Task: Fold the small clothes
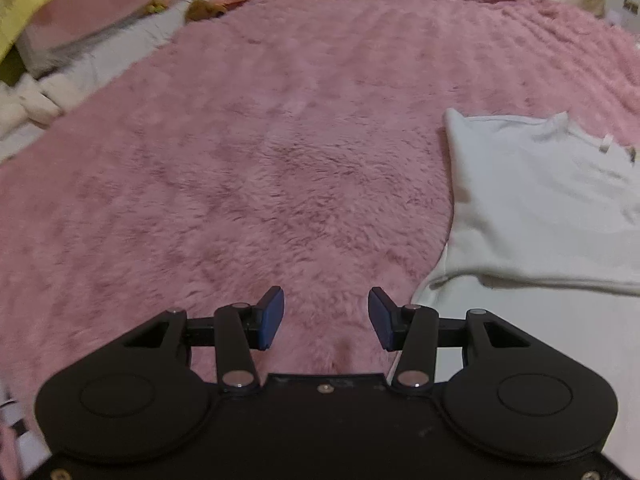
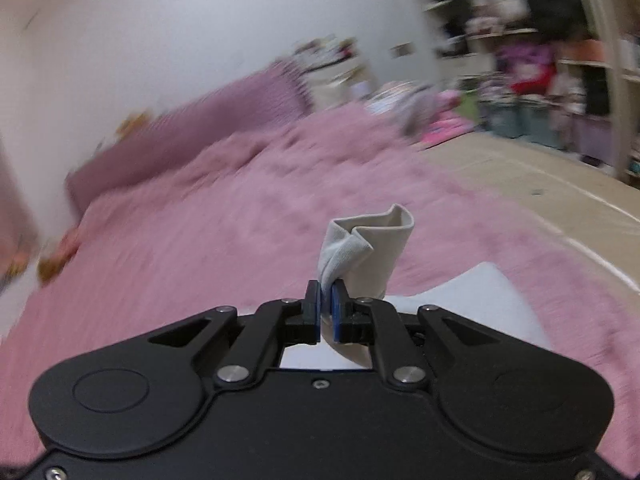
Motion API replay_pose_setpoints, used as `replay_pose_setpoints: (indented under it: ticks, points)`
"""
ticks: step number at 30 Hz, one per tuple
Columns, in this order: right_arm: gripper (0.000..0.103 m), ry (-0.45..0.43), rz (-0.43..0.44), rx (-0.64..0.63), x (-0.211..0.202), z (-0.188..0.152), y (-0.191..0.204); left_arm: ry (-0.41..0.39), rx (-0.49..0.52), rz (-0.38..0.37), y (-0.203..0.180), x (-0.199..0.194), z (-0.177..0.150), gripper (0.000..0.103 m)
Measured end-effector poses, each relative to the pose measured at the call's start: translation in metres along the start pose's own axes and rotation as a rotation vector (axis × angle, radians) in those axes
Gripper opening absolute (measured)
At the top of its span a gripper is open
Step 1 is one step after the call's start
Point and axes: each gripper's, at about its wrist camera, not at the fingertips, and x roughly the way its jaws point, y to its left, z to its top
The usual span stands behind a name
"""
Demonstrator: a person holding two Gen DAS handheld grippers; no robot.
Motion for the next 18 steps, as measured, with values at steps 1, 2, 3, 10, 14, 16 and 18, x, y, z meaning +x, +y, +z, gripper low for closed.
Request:
replay_pose_setpoints:
  ticks: [1,2,3,10,14,16,18]
  points:
    - [0.002,0.012,0.006,-0.040,-0.001,-0.004,0.018,-0.007,-0.008,-0.027,0.002,0.005,0.000,0.048]
    - [0.002,0.022,0.008,-0.078,0.000,-0.007,0.037,-0.012,-0.011,-0.057,0.004,0.008,0.000,0.048]
    - [0.002,0.036,0.011,-0.111,0.001,-0.011,0.056,-0.016,-0.009,-0.086,0.005,0.013,0.000,0.048]
    - [0.002,0.134,0.078,-0.259,0.013,-0.048,0.162,-0.022,0.027,-0.167,0.014,0.035,-0.001,0.048]
    - [0.002,0.185,0.133,-0.321,0.025,-0.076,0.213,-0.026,-0.001,-0.172,0.034,0.043,0.001,0.048]
    - [0.002,0.205,0.150,-0.341,0.033,-0.087,0.231,-0.023,-0.012,-0.157,0.043,0.048,0.002,0.048]
    - [0.002,0.233,0.174,-0.341,0.036,-0.100,0.245,-0.026,-0.009,-0.153,0.054,0.052,0.002,0.048]
